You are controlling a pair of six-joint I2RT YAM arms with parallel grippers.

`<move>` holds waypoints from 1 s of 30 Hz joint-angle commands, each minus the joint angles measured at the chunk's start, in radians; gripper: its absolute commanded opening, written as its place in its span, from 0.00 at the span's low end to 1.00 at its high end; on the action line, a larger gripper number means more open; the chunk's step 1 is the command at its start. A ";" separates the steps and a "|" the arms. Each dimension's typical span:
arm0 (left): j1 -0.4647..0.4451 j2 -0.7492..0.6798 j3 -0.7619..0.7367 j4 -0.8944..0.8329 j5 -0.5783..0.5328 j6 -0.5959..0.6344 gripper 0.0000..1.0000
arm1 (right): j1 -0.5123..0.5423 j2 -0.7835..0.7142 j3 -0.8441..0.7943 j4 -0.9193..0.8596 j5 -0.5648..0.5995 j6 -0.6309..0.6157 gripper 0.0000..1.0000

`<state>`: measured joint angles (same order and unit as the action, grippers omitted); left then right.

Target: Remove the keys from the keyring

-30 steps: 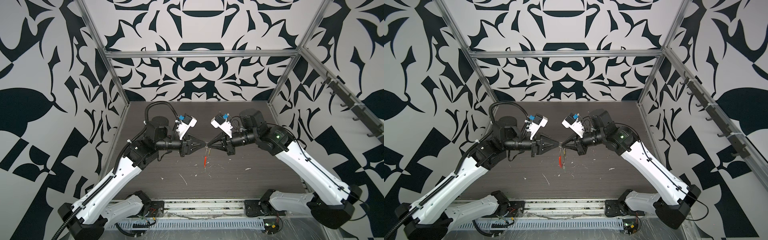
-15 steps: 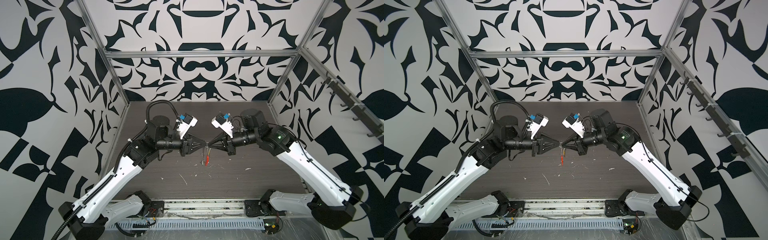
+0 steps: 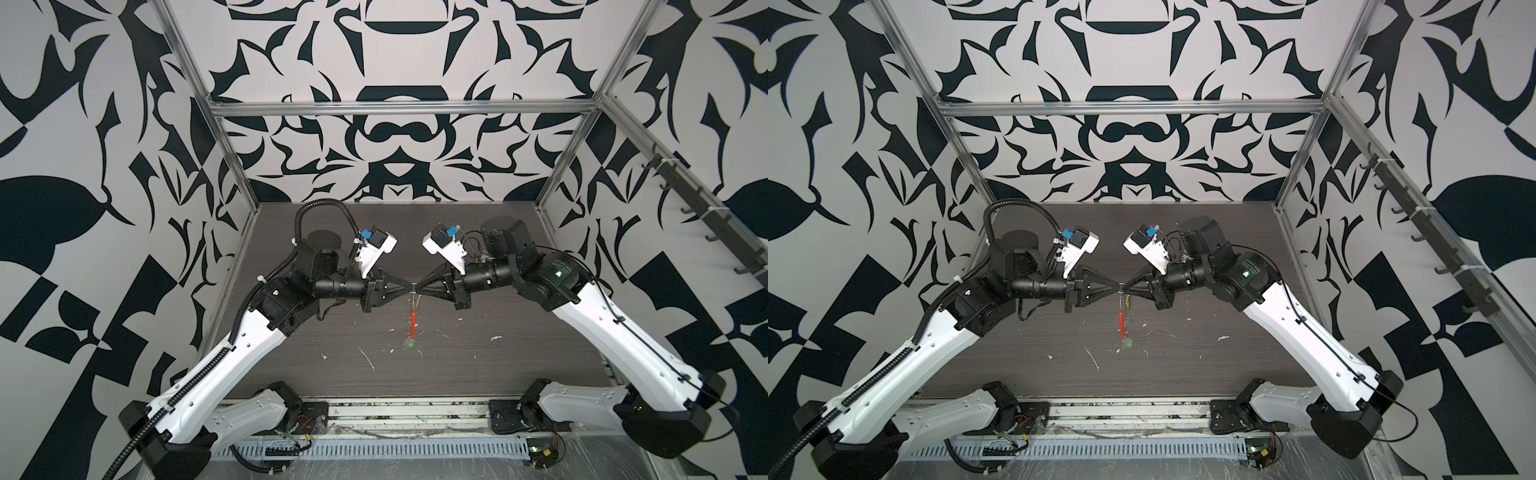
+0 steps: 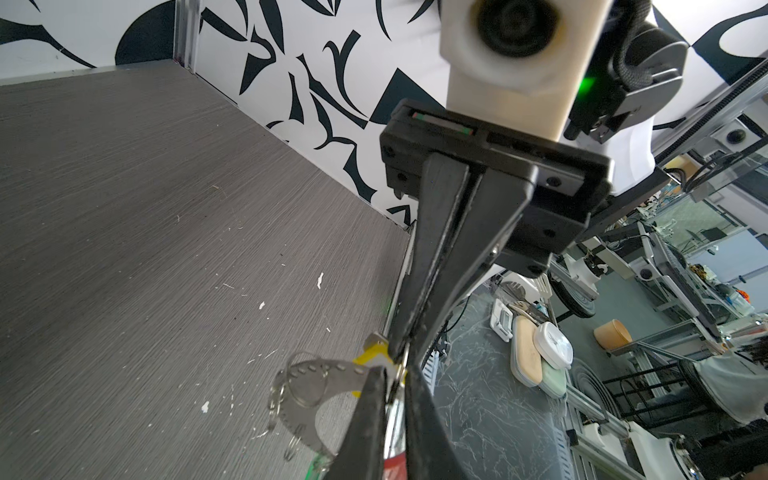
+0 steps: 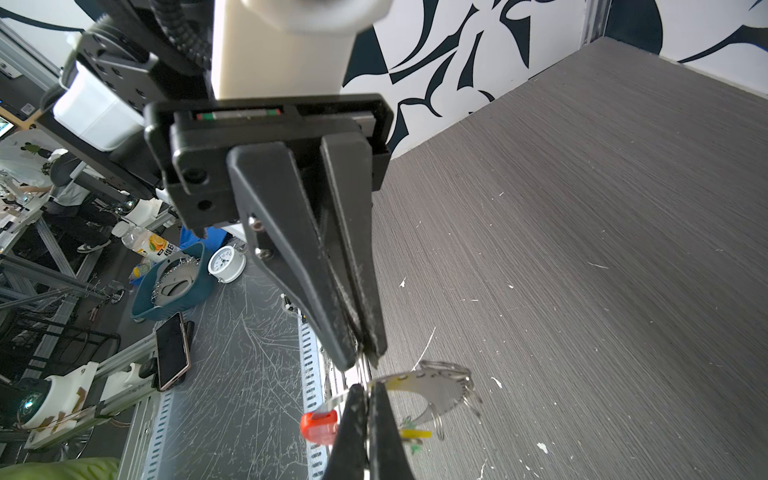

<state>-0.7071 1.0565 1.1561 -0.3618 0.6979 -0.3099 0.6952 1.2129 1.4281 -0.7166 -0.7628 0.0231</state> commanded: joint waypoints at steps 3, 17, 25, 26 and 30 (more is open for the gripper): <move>0.001 0.011 0.023 0.035 0.041 -0.005 0.08 | 0.006 0.004 0.044 0.046 -0.007 0.006 0.00; 0.001 -0.126 -0.194 0.445 -0.138 -0.150 0.00 | 0.007 -0.123 -0.112 0.343 0.117 0.110 0.33; 0.001 -0.207 -0.332 0.730 -0.226 -0.209 0.00 | 0.012 -0.283 -0.385 0.752 0.283 0.237 0.47; 0.001 -0.204 -0.331 0.736 -0.228 -0.212 0.00 | 0.013 -0.288 -0.403 0.776 0.293 0.244 0.47; 0.001 -0.196 -0.331 0.769 -0.215 -0.231 0.00 | 0.022 -0.281 -0.438 0.838 0.315 0.257 0.47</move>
<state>-0.7055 0.8658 0.8265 0.2893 0.4908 -0.5095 0.7082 0.9340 1.0023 -0.0425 -0.4961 0.2420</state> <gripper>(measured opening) 0.041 0.470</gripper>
